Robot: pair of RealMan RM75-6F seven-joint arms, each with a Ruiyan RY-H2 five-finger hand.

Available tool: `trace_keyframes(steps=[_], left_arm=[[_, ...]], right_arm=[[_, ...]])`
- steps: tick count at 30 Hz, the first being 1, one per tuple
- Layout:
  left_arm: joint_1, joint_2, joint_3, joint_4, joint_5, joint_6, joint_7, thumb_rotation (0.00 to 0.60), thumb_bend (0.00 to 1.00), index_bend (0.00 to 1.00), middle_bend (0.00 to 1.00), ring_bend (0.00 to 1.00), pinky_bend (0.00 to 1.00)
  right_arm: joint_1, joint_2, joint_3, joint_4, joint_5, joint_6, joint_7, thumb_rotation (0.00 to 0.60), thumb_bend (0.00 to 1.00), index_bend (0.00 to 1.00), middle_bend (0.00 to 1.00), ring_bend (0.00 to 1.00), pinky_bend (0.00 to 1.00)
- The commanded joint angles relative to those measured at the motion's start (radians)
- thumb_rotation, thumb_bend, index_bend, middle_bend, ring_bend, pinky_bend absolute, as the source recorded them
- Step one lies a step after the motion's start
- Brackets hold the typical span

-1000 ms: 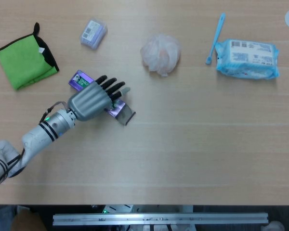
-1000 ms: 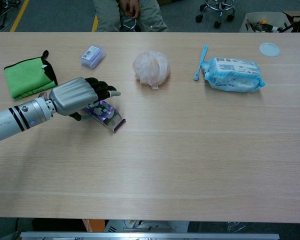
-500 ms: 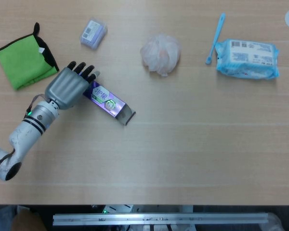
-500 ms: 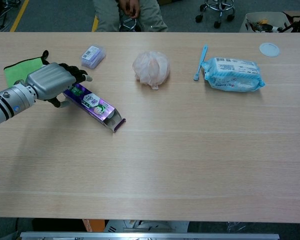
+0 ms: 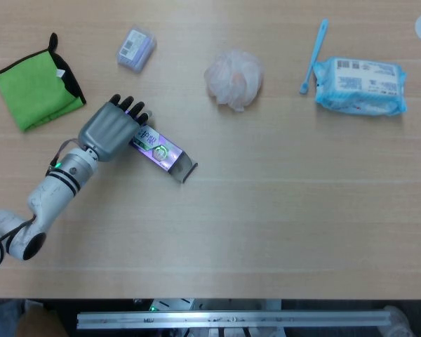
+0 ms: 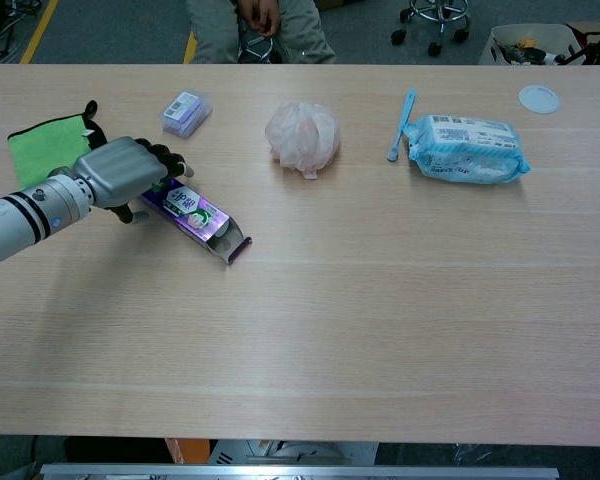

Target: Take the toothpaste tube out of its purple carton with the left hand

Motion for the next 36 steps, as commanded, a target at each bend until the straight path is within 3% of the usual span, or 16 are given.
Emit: trace_keyframes(steps=[1, 5, 10, 17, 28, 36], left_arm=[[-0.005, -0.014, 0.001, 0.019, 0.003, 0.002, -0.005, 0.600, 0.26, 0.21, 0.20, 0.16, 0.22], [-0.004, -0.020, 0.006, 0.038, 0.013, 0.017, -0.011, 0.600, 0.26, 0.30, 0.31, 0.25, 0.27], [0.007, -0.012, 0.009, 0.041, 0.016, 0.048, 0.003, 0.600, 0.26, 0.41, 0.45, 0.37, 0.43], [0.048, 0.041, 0.011, -0.043, 0.029, 0.153, 0.093, 0.600, 0.26, 0.44, 0.51, 0.41, 0.49], [0.128, 0.113, -0.003, -0.320, -0.018, 0.339, 0.614, 0.600, 0.26, 0.43, 0.51, 0.41, 0.49], [0.158, 0.082, -0.012, -0.437, 0.006, 0.448, 0.794, 0.600, 0.26, 0.42, 0.50, 0.40, 0.49]], right_arm=[[-0.001, 0.000, 0.000, 0.002, 0.000, 0.000, 0.002, 0.600, 0.28, 0.42, 0.42, 0.43, 0.49], [-0.001, -0.001, 0.001, 0.006, 0.002, -0.002, 0.007, 0.600, 0.28, 0.42, 0.42, 0.43, 0.49], [0.002, -0.004, 0.001, 0.010, -0.003, -0.003, 0.010, 0.600, 0.28, 0.42, 0.42, 0.43, 0.49], [0.008, -0.009, 0.001, 0.016, -0.013, -0.008, 0.015, 0.600, 0.28, 0.42, 0.42, 0.43, 0.49], [0.015, -0.014, -0.001, 0.015, -0.031, -0.008, 0.019, 0.600, 0.28, 0.42, 0.42, 0.43, 0.49], [0.012, -0.010, -0.002, 0.015, -0.035, 0.000, 0.026, 0.600, 0.28, 0.42, 0.42, 0.43, 0.49]])
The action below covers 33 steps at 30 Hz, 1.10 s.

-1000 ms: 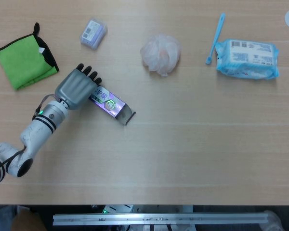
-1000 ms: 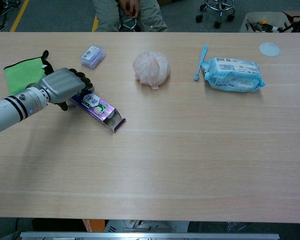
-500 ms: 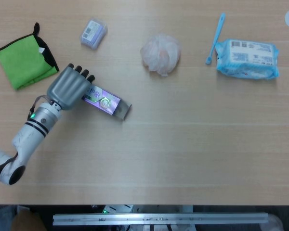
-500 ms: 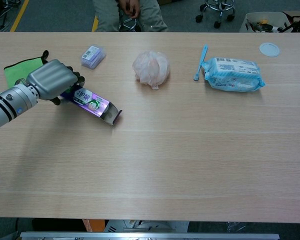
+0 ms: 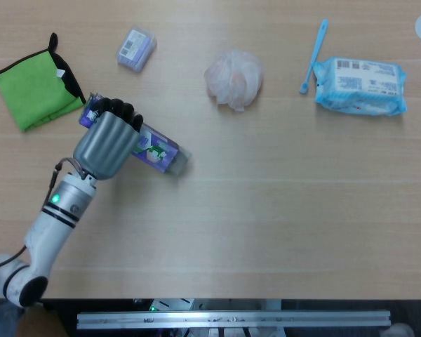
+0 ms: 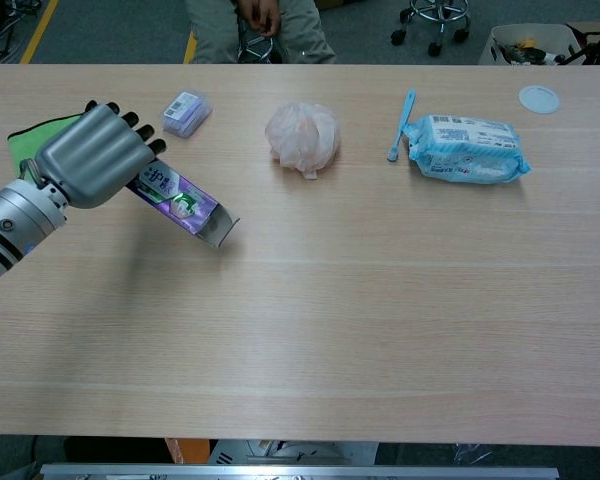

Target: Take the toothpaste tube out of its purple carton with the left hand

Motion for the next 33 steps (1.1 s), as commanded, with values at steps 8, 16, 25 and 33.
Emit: trace_keyframes(steps=[8, 16, 25, 33], left_arm=[[0.033, -0.061, -0.003, -0.069, 0.064, 0.108, 0.222, 0.600, 0.26, 0.42, 0.51, 0.40, 0.49], [0.016, -0.100, -0.022, -0.065, 0.074, 0.091, 0.307, 0.600, 0.26, 0.41, 0.51, 0.40, 0.49], [0.010, -0.087, -0.024, -0.038, 0.024, 0.042, 0.430, 0.600, 0.26, 0.41, 0.50, 0.40, 0.49], [0.010, -0.074, -0.033, -0.026, -0.018, 0.036, 0.522, 0.600, 0.26, 0.41, 0.50, 0.40, 0.47]], right_arm=[[0.001, 0.000, -0.001, 0.007, 0.001, -0.003, 0.005, 0.600, 0.28, 0.42, 0.42, 0.43, 0.49], [-0.003, 0.000, -0.002, 0.017, 0.003, 0.003, 0.020, 0.600, 0.28, 0.42, 0.42, 0.43, 0.49], [-0.007, 0.001, -0.002, 0.027, 0.006, 0.010, 0.035, 0.600, 0.28, 0.42, 0.42, 0.43, 0.49], [-0.007, 0.003, -0.001, 0.021, 0.003, 0.014, 0.032, 0.600, 0.28, 0.42, 0.42, 0.43, 0.49]])
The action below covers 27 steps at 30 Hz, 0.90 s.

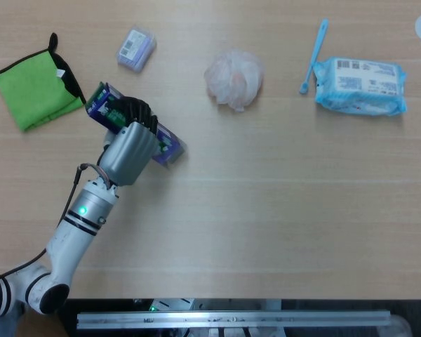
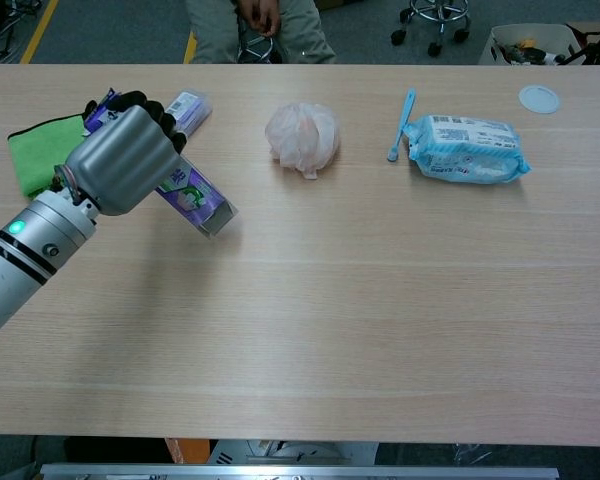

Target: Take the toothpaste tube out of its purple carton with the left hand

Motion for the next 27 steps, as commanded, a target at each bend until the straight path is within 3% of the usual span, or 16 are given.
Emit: trace_keyframes(steps=[1, 7, 17, 22, 27], left_arm=[[0.004, 0.008, -0.008, -0.008, -0.027, 0.004, 0.038, 0.600, 0.26, 0.42, 0.50, 0.40, 0.47], [0.014, 0.022, -0.025, -0.035, -0.094, 0.015, 0.083, 0.600, 0.26, 0.42, 0.50, 0.39, 0.44], [0.009, 0.070, -0.013, -0.049, -0.044, 0.031, -0.049, 0.600, 0.26, 0.36, 0.49, 0.37, 0.41], [0.010, 0.085, 0.005, -0.055, -0.036, 0.030, -0.022, 0.600, 0.26, 0.35, 0.40, 0.27, 0.32], [0.017, 0.082, 0.001, -0.062, -0.045, 0.052, 0.010, 0.600, 0.27, 0.36, 0.39, 0.26, 0.29]], right_arm=[[0.000, 0.001, 0.000, -0.002, 0.001, 0.000, -0.002, 0.600, 0.28, 0.42, 0.42, 0.43, 0.49], [0.002, 0.001, 0.001, -0.009, -0.002, -0.002, -0.009, 0.600, 0.28, 0.42, 0.42, 0.43, 0.49], [0.006, -0.002, 0.000, -0.015, -0.001, -0.010, -0.022, 0.600, 0.28, 0.42, 0.42, 0.43, 0.49], [0.007, -0.001, 0.000, -0.018, -0.003, -0.011, -0.024, 0.600, 0.28, 0.42, 0.42, 0.43, 0.49], [0.005, 0.000, 0.000, -0.020, -0.003, -0.008, -0.025, 0.600, 0.28, 0.42, 0.42, 0.43, 0.49]])
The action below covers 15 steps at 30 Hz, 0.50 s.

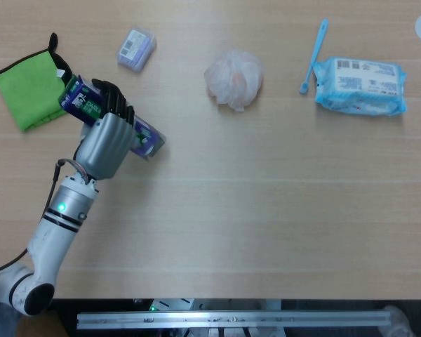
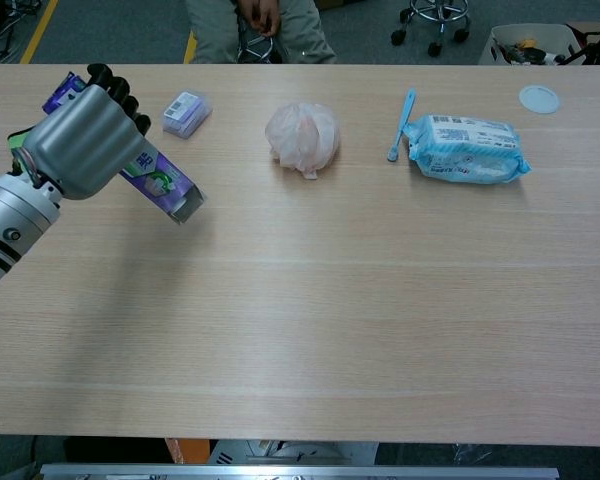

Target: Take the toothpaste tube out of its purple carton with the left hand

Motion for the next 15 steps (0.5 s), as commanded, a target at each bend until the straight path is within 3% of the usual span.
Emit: trace_keyframes(steps=[1, 9, 15], left_arm=[[0.005, -0.002, -0.002, -0.008, -0.008, 0.014, 0.026, 0.600, 0.27, 0.37, 0.39, 0.26, 0.29], [-0.002, -0.009, -0.022, 0.011, -0.044, 0.000, -0.022, 0.600, 0.28, 0.34, 0.40, 0.26, 0.28], [-0.005, 0.004, -0.013, 0.026, -0.012, 0.009, -0.064, 0.600, 0.28, 0.32, 0.39, 0.26, 0.28]], right_arm=[[-0.001, 0.001, 0.000, -0.001, 0.000, 0.001, -0.001, 0.600, 0.28, 0.42, 0.42, 0.43, 0.49], [0.000, 0.001, -0.001, -0.004, -0.002, 0.000, -0.005, 0.600, 0.28, 0.42, 0.42, 0.43, 0.49], [0.002, 0.000, -0.001, -0.005, -0.003, -0.003, -0.007, 0.600, 0.28, 0.42, 0.42, 0.43, 0.49]])
